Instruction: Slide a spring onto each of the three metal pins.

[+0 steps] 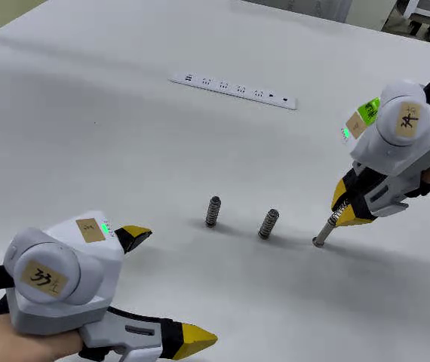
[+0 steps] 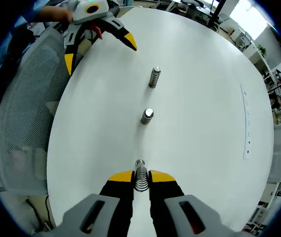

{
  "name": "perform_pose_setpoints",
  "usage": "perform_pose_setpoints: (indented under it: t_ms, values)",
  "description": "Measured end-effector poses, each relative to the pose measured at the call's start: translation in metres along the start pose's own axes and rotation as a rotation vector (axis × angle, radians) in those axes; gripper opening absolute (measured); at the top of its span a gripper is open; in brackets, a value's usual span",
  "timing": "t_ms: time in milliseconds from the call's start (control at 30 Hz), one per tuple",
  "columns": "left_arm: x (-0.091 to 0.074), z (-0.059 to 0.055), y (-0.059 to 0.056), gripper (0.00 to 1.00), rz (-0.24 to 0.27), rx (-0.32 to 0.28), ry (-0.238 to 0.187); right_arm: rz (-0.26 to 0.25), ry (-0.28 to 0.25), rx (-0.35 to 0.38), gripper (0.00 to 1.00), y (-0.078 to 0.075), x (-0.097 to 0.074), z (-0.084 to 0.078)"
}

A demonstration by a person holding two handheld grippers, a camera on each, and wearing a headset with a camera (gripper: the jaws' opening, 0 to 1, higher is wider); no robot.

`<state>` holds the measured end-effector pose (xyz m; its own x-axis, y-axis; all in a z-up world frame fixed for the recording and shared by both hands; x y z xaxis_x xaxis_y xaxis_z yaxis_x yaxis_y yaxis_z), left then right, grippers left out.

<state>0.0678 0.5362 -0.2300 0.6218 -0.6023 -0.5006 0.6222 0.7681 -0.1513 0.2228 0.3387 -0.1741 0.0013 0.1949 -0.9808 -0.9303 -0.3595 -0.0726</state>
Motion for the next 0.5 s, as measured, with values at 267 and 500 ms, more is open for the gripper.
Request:
perform_pose_setpoints:
  t_ms: [267,500]
  values:
    - [0.001,0.0,0.0,1.0,-0.005,0.0,0.002,0.01,0.018,-0.008,0.13,-0.003,0.006,-0.001]
    - [0.001,-0.001,0.0,1.0,-0.009,0.002,0.006,0.015,0.037,-0.024,0.13,-0.001,0.017,0.0]
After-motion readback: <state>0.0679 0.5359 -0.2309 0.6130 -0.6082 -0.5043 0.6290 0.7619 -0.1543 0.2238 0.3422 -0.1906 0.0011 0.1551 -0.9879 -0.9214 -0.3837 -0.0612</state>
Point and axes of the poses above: the centre of the closed fingertips' face, and the gripper's own axes: x roughly forward along the fingers, y roughly to its left, z roughly out of its top, the point moved 6 cm from there along -x, roughly backward along the fingers, and after that the axes turned 2 degrees about -x, right-handed, at the moved point
